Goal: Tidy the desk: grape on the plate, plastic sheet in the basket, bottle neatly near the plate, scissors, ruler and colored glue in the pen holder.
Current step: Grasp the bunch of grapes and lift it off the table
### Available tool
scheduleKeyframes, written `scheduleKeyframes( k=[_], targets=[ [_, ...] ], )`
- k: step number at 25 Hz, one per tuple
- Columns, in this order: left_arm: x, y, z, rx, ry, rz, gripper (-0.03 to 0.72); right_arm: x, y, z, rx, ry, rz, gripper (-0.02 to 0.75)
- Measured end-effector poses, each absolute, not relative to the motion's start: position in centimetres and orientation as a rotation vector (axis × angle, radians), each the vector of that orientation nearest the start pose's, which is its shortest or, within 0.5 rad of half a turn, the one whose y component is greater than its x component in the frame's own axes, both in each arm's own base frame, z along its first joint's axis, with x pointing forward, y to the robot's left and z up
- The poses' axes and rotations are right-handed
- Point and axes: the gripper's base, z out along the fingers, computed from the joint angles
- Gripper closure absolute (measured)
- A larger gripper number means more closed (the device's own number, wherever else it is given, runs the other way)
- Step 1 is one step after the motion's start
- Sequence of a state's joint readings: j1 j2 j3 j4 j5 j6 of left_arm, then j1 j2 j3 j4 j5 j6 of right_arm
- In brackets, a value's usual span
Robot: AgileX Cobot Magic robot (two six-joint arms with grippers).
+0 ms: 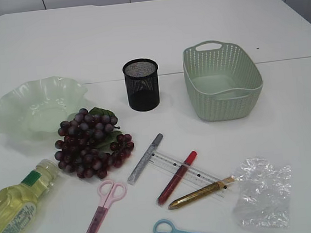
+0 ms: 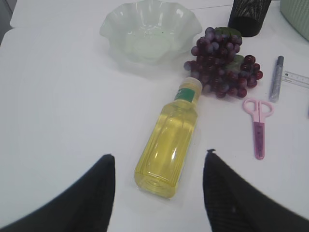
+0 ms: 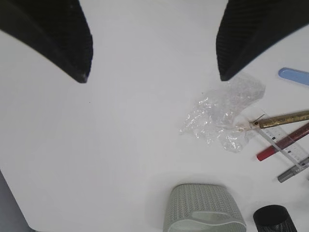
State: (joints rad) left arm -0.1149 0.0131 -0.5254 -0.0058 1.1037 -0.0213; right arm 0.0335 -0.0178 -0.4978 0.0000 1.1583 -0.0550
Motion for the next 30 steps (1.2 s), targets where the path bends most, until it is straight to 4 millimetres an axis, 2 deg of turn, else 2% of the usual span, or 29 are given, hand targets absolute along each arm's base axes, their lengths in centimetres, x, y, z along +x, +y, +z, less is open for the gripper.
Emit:
scheduleKeyframes(
  k=[22,27,30],
  targets=[
    [-0.8,0.0,28.1,0.098,2.074,-0.09,0.265,-1.2,-0.1,26.9,-0.093,2.124,-0.024,0.153],
    [-0.7,-0.3,28.1,0.103,2.071,-0.134,0.265,-1.1,0.0,27.8,0.017,2.051,0.052,0.153],
    [-0.6,-0.4,29.3,0.141,2.042,-0.13,0.265,0.0,0.0,28.2,0.041,2.066,0.073,0.153]
  ],
)
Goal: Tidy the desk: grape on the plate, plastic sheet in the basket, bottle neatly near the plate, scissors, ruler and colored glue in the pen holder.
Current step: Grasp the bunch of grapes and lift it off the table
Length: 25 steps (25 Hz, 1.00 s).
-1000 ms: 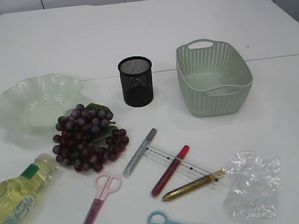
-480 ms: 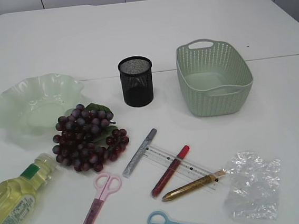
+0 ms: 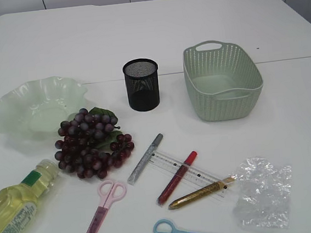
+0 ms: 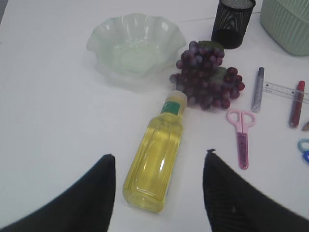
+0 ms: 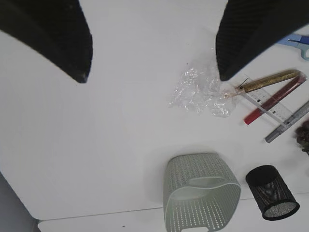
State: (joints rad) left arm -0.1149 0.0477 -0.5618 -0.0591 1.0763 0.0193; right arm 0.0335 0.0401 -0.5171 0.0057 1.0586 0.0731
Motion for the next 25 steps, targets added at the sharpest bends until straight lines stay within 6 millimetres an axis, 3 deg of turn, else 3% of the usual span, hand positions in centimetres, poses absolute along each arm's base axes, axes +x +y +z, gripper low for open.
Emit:
scheduleKeyframes(
  k=[3,6,10,16,21,25],
  targets=[
    [0.7,-0.6,31.3,0.153,2.033,-0.123,0.265,2.2,0.2,28.6,0.051,2.118,0.094,0.153],
    [2.8,-1.0,32.1,0.147,2.063,-0.155,0.265,4.6,0.3,28.7,0.059,2.177,0.084,0.154],
    [6.1,-1.1,32.1,0.146,2.11,-0.111,0.265,7.7,0.3,29.1,0.075,2.179,0.077,0.154],
    [10.3,-2.0,31.6,0.196,2.155,-0.125,0.265,11.5,0.4,31.2,0.088,2.215,0.081,0.154],
    [14.1,-3.9,30.3,0.229,2.3,-0.236,0.265,14.7,0.5,32.5,0.094,2.301,0.076,0.154],
    [17.7,-6.0,30.3,0.33,2.381,-0.255,0.265,16.9,0.6,32.6,0.1,2.366,0.08,0.154]
  ],
)
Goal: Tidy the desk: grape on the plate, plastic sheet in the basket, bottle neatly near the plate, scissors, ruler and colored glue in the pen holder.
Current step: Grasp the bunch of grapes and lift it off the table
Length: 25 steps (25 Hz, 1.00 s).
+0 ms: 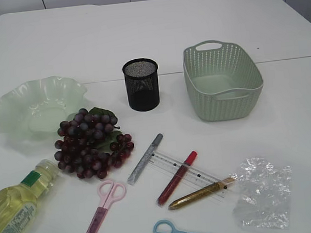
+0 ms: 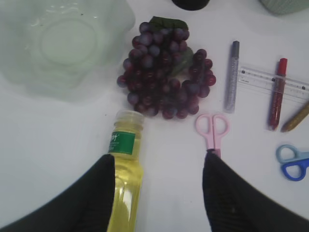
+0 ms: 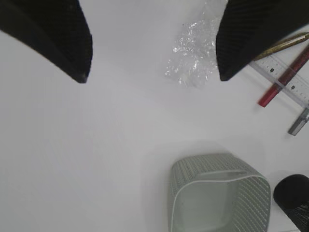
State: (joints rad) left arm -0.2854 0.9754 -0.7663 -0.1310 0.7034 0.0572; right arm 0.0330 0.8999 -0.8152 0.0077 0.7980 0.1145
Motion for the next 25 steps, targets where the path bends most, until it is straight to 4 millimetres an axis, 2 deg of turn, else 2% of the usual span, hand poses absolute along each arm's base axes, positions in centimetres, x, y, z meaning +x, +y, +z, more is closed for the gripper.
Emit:
scheduleKeyframes(
  k=[5,9,12,15,18,25],
  targets=[
    [23.7,-9.3,30.3,0.374,2.471,-0.316,0.264,18.3,0.7,31.9,0.107,2.47,0.079,0.155],
    [28.0,-12.7,29.1,0.402,2.53,-0.378,0.264,18.3,0.7,31.5,0.091,2.515,0.07,0.155],
    [30.5,-15.3,26.9,0.384,2.603,-0.407,0.264,18.3,0.7,31.5,0.071,2.522,0.063,0.155],
    [32.1,-17.3,24.1,0.32,2.691,-0.421,0.264,18.3,0.7,31.4,0.066,2.523,0.062,0.154],
    [33.1,-18.2,21.8,0.215,2.749,-0.363,0.264,18.3,0.7,31.5,0.064,2.525,0.061,0.154],
    [34.3,-17.2,20.6,0.024,2.71,-0.094,0.264,18.3,0.7,31.5,0.064,2.526,0.061,0.155]
  ],
)
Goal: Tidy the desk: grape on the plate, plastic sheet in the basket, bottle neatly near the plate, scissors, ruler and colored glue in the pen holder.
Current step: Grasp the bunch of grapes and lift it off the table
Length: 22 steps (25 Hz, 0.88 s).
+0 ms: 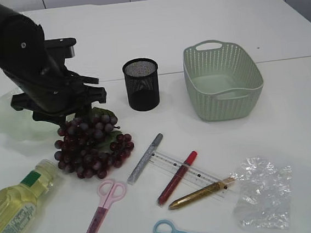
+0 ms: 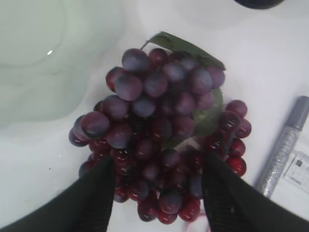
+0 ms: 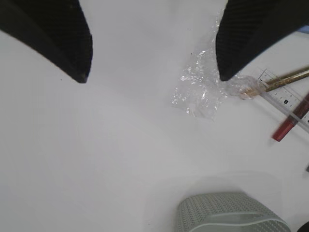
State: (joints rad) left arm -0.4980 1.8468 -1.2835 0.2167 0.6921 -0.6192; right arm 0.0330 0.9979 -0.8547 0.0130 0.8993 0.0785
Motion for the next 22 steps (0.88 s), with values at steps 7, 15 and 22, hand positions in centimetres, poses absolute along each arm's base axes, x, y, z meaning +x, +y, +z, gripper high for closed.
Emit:
scheduleKeyframes(
  k=[7,15,22],
  targets=[
    [34.6,-17.2,18.0,-0.033,2.781,-0.027,0.19,18.3,0.7,31.5,0.064,2.525,0.061,0.154],
    [34.8,-17.3,17.4,-0.176,2.781,-0.035,0.125,18.3,0.7,31.5,0.064,2.525,0.061,0.155],
    [35.1,-17.4,15.7,-0.157,2.805,0.01,0.123,18.3,0.7,31.5,0.064,2.525,0.061,0.155]
  ],
)
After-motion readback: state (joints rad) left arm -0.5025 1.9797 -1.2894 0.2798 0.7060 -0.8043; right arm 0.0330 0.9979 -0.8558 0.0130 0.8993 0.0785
